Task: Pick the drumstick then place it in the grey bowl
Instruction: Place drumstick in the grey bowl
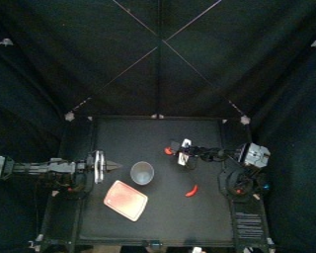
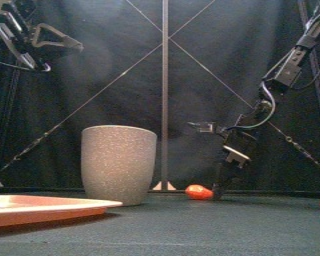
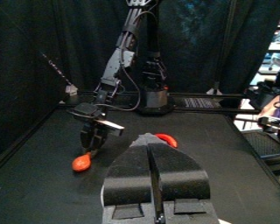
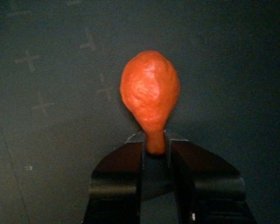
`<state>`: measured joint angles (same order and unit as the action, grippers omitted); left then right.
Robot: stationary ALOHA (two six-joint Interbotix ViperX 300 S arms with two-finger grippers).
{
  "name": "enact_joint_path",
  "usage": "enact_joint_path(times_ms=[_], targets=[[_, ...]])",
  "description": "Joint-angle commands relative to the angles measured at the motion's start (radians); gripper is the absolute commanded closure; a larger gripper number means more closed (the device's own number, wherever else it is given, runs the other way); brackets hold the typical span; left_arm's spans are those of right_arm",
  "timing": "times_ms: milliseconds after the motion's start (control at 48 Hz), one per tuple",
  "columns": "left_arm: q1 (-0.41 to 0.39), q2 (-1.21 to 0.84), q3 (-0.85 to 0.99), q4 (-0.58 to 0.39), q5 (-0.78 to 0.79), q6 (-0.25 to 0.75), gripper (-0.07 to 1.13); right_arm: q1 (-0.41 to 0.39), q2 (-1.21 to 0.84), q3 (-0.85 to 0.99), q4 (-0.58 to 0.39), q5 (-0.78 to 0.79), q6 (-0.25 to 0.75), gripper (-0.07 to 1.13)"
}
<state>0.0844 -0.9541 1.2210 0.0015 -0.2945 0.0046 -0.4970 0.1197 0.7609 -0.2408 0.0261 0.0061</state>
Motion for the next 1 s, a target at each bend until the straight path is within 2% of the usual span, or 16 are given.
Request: enact_joint_path(times_ms=[21, 188, 396, 625, 854, 1000], targets=[[0.0, 0.005, -0.008, -0.002, -0.006, -0.002, 1.07, 0.006, -0.017, -0.023, 0.003, -0.003, 0.005, 0.61], [0.0, 0.005, -0.003, -0.003, -0.008, -0.002, 1.07, 0.063, -0.063, -0.054, 0.026, -0.003, 0.005, 0.62], [0.0, 0.005, -0.005, -0.002, -0.012, 0.0, 1.07, 0.224, -0.173, -0.155, 0.032, -0.003, 0.005, 0.62], [-0.002, 0.005, -0.005, -0.002, -0.021, -0.002, 1.07, 0.364, -0.21, -0.23, 0.044, -0.017, 0.005, 0.62], [-0.002, 0.005, -0.005, -0.002, -0.021, 0.0, 1.07, 0.402, -0.144, -0.272, 0.08, -0.02, 0.005, 0.6], [-0.003, 0.005, -0.003, -0.002, -0.021, 0.0, 1.07, 0.423, -0.114, -0.29, 0.084, -0.02, 0.005, 0.5]])
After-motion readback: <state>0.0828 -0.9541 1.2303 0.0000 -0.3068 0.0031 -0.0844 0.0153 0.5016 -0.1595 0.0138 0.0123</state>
